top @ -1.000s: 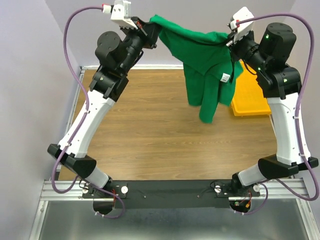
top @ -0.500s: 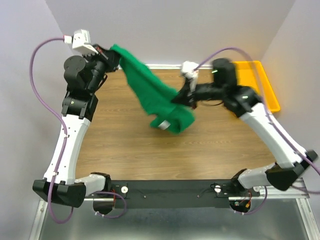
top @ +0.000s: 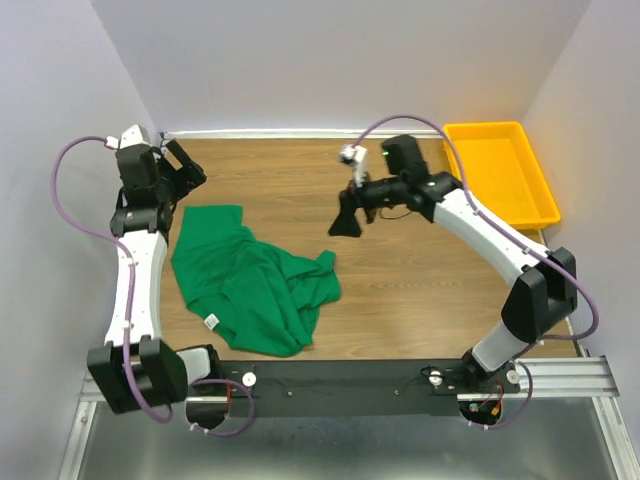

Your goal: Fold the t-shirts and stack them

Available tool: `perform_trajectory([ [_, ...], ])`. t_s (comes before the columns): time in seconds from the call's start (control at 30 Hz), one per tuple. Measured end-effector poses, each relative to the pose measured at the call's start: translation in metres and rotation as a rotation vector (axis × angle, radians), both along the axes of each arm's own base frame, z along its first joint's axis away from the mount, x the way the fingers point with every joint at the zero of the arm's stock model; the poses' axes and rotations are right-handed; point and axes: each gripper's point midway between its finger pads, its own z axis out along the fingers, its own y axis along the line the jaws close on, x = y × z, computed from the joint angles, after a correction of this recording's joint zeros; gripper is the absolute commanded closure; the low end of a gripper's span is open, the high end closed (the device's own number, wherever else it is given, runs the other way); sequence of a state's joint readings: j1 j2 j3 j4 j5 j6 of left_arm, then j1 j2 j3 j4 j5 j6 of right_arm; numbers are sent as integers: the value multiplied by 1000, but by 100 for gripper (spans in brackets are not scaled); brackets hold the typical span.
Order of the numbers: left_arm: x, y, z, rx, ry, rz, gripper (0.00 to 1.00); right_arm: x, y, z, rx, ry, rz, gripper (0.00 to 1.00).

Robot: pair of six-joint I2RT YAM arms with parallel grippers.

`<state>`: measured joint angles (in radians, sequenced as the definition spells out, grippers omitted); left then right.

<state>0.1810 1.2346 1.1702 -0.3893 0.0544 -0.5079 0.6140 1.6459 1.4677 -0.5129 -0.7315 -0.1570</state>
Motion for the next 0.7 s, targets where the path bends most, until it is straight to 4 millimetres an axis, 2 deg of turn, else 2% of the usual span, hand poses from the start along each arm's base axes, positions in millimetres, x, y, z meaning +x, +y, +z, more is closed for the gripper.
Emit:
perform_trajectory([
  [0.03,-6,-1,11,6,-27,0,6,15,-21,-6,-3,0,-60,0],
  [0.07,-12,-3,21,9,-53,-1,8,21,-35,-16,-18,19,-98,2],
  [0.1,-16,-6,28,3,-75,-9,9,26,-47,-27,-37,45,-134,8],
  [0.13,-22,-10,31,-4,-91,-17,10,28,-52,-47,-68,93,-154,10],
  [0.2,-32,-17,25,-29,-92,-40,10,27,-47,-82,-117,180,-147,11],
  [0.27,-42,-28,7,-68,-59,-74,11,23,-38,-124,-186,269,-133,12],
  [0.37,-52,-40,-16,-123,-12,-113,10,18,-23,-164,-266,339,-109,15],
  [0.47,-66,-50,-29,-166,14,-136,11,18,-5,-180,-295,348,-84,16],
  [0.6,-80,-60,-19,-195,-35,-165,11,17,16,-185,-307,335,-61,27],
  [0.7,-87,-65,-15,-210,-60,-181,11,8,26,-192,-321,340,-32,53],
])
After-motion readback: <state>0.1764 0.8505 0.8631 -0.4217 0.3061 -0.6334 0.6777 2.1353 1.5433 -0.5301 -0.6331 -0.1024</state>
